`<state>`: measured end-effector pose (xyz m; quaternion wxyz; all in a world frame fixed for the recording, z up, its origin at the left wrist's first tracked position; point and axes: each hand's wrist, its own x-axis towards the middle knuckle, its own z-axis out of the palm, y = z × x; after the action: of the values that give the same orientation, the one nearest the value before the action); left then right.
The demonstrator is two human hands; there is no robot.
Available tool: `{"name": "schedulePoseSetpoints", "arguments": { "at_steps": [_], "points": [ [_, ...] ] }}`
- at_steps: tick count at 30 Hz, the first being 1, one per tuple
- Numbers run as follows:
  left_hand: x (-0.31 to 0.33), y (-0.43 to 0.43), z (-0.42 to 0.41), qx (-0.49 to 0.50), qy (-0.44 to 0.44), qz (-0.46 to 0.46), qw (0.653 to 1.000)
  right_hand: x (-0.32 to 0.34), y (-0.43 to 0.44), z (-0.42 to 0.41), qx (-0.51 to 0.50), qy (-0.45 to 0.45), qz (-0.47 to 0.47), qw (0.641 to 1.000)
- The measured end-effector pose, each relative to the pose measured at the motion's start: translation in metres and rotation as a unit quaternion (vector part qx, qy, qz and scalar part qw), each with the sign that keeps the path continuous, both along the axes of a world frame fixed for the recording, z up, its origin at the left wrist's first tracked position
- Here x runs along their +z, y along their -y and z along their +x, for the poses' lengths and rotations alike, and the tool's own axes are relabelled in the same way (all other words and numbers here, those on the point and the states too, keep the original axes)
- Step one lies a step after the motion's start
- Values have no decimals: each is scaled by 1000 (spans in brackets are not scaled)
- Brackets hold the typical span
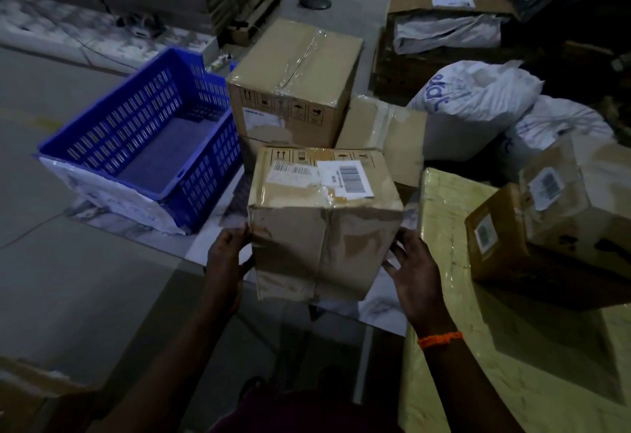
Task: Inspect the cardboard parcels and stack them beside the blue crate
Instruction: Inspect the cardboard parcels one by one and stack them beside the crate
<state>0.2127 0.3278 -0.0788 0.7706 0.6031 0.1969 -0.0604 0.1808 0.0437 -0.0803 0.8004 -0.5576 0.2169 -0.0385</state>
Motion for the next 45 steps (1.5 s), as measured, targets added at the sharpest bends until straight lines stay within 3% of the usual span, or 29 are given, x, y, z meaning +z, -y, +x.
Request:
{"name": "schedulePoseSetpoints", "arguments": {
  "at_steps": [5, 11, 15, 18, 23, 28, 37, 41, 45],
  "points": [
    [-12, -6, -10, 5, -16, 15, 1000, -19, 8, -19, -13, -34, 12, 999],
    [-14, -12, -26, -31, -37, 44, 998, -47, 18, -30, 67, -25, -151, 986],
    [-9, -21, -22, -51, -21, 90, 994, -42, 28, -24, 81, -50, -168, 981],
    [10, -32, -2, -51, -33, 71, 996, -13, 29, -8, 90, -85, -150, 981],
    [55, -33, 41, -166, -76, 80, 980, 44, 27, 38, 138, -134, -98, 976],
    [76, -28, 58, -214, -91, 82, 969, 79, 27, 60, 193, -124, -34, 973],
    [67, -47, 15, -86, -36, 14, 996, 59, 13, 50, 162, -87, 41, 982],
    [48, -50, -12, -37, -57, 1, 998, 43, 5, 34, 179, -88, -12, 980],
    [28, -47, -37, -76, -73, -8, 994, 29, -2, 13, 193, -110, -60, 973]
  ]
}}
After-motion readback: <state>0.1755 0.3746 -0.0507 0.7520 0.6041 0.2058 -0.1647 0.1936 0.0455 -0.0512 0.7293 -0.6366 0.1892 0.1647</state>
